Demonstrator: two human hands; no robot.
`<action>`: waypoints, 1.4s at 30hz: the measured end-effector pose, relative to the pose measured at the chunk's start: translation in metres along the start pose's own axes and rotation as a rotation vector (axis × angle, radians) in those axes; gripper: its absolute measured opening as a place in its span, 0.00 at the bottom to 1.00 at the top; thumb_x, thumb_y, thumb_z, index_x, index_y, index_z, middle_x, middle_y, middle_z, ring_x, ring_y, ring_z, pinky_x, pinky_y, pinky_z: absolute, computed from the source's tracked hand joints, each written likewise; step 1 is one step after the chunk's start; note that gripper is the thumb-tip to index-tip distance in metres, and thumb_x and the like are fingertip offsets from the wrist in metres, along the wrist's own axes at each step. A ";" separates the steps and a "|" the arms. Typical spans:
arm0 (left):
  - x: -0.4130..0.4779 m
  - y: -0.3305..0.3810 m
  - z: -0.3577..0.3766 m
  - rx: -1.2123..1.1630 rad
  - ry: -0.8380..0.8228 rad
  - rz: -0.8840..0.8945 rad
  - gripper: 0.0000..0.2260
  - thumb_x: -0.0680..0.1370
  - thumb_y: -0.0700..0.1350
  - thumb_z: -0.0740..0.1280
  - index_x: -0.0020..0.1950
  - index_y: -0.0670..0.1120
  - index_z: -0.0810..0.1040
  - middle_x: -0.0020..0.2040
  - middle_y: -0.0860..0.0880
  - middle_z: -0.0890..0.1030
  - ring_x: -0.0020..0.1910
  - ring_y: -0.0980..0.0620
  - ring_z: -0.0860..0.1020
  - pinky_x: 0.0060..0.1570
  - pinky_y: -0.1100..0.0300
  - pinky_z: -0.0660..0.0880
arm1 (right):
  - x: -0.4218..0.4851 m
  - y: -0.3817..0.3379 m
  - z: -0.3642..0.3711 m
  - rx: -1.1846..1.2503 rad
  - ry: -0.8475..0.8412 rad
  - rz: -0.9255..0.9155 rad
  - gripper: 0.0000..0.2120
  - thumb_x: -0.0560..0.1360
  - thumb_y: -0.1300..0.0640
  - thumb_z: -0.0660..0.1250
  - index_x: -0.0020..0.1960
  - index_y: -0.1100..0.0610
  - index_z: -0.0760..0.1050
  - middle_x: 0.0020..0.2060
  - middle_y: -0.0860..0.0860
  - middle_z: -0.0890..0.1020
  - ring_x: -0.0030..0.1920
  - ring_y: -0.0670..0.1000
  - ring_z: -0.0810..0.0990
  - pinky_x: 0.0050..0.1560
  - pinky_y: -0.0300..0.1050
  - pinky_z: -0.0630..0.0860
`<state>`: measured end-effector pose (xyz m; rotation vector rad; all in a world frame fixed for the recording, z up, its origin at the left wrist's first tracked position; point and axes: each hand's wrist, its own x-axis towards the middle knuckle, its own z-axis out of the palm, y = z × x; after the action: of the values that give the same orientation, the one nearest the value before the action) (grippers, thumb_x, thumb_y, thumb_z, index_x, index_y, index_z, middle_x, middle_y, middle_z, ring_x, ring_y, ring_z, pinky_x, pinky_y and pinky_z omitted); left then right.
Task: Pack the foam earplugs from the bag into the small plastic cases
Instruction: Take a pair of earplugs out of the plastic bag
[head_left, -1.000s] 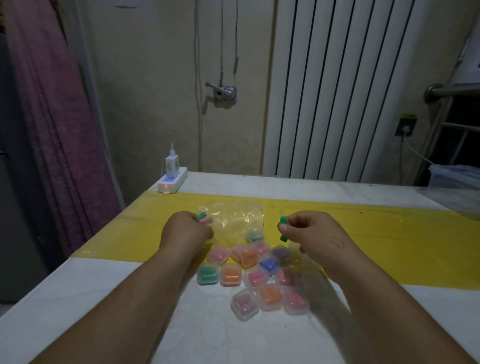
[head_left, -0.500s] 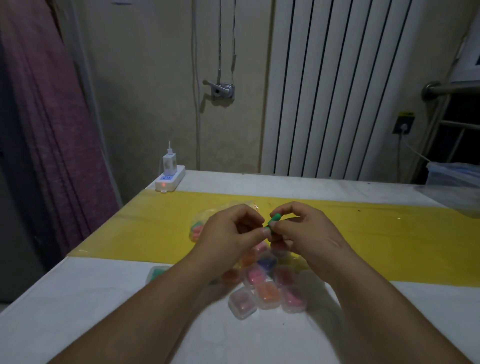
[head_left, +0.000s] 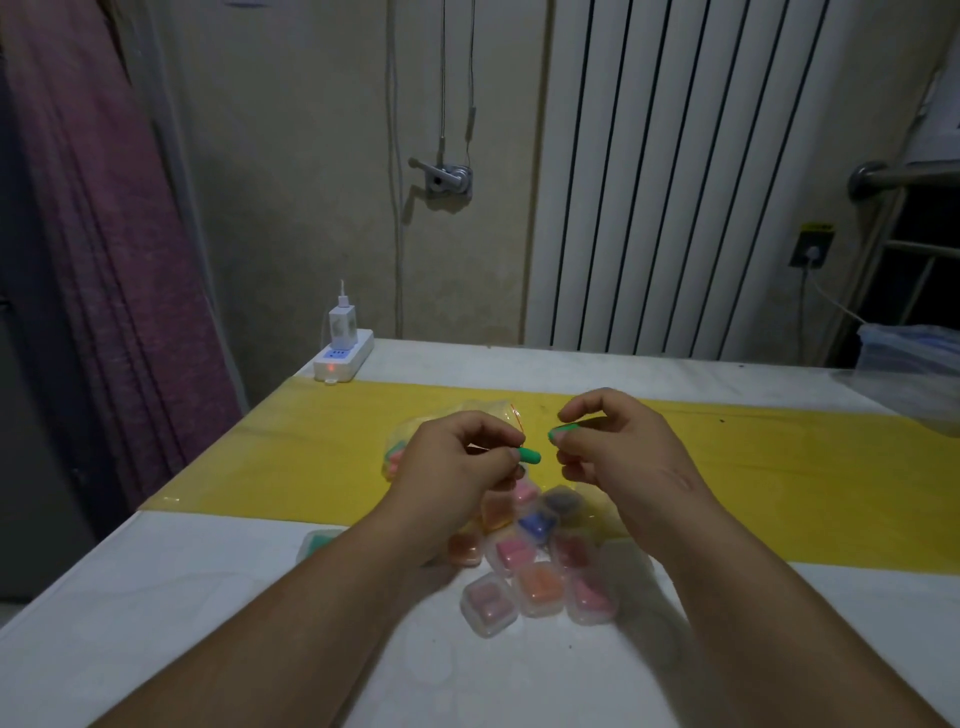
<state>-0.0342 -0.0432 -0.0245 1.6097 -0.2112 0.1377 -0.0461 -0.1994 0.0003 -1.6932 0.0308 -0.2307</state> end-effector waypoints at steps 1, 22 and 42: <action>0.000 0.000 0.000 -0.002 0.007 -0.004 0.06 0.74 0.31 0.69 0.44 0.41 0.82 0.41 0.43 0.84 0.38 0.51 0.84 0.40 0.61 0.81 | 0.000 -0.001 0.000 0.003 0.001 -0.004 0.08 0.71 0.71 0.70 0.41 0.60 0.77 0.35 0.57 0.79 0.36 0.55 0.77 0.41 0.48 0.79; -0.003 -0.006 0.012 0.178 0.003 0.086 0.13 0.68 0.32 0.75 0.41 0.50 0.80 0.39 0.49 0.84 0.42 0.50 0.84 0.47 0.52 0.81 | -0.009 0.021 -0.018 -0.063 -0.063 -0.037 0.04 0.75 0.68 0.70 0.43 0.61 0.79 0.36 0.58 0.83 0.33 0.50 0.81 0.29 0.36 0.75; -0.010 -0.009 0.025 0.764 -0.170 0.389 0.06 0.76 0.53 0.68 0.51 0.55 0.81 0.45 0.59 0.79 0.47 0.60 0.75 0.50 0.57 0.74 | 0.011 0.030 -0.048 -0.122 0.081 -0.056 0.10 0.70 0.70 0.72 0.39 0.57 0.78 0.38 0.58 0.83 0.38 0.56 0.82 0.45 0.52 0.83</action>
<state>-0.0432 -0.0672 -0.0363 2.3261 -0.6641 0.4189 -0.0400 -0.2524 -0.0223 -1.8066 0.0584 -0.3453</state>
